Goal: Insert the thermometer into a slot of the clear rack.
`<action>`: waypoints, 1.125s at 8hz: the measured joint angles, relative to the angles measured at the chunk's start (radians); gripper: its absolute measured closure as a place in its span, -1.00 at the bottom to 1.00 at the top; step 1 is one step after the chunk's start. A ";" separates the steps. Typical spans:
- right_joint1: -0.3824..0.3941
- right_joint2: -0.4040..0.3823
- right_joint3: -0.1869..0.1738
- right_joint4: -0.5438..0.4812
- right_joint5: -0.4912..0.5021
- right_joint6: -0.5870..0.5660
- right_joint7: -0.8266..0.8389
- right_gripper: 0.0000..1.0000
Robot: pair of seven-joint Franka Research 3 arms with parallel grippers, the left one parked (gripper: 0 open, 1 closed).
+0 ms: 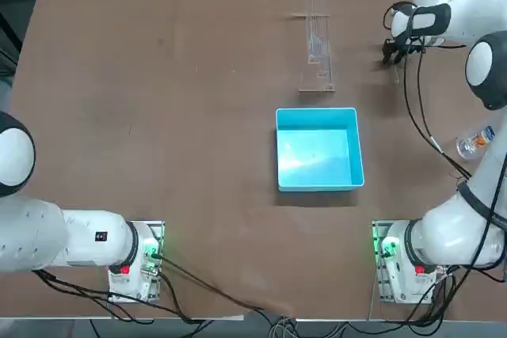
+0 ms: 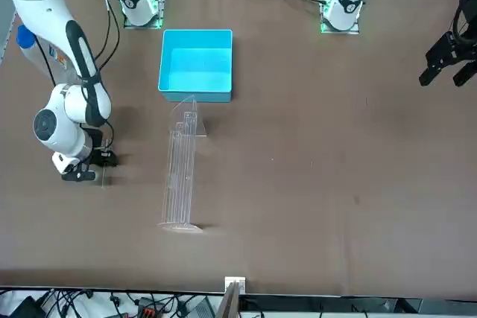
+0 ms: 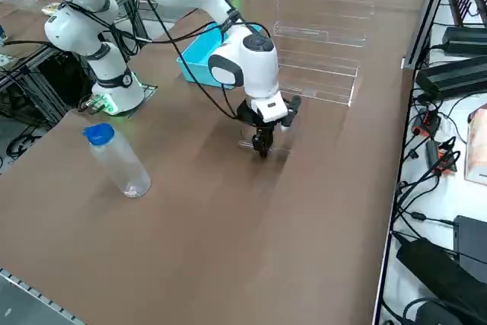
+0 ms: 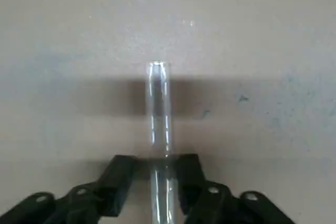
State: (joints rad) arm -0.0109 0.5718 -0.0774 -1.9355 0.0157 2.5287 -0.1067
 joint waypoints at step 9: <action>0.000 -0.061 0.025 0.088 0.005 -0.126 -0.006 0.57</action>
State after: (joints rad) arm -0.0107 0.5110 -0.0523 -1.8477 0.0208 2.4025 -0.1131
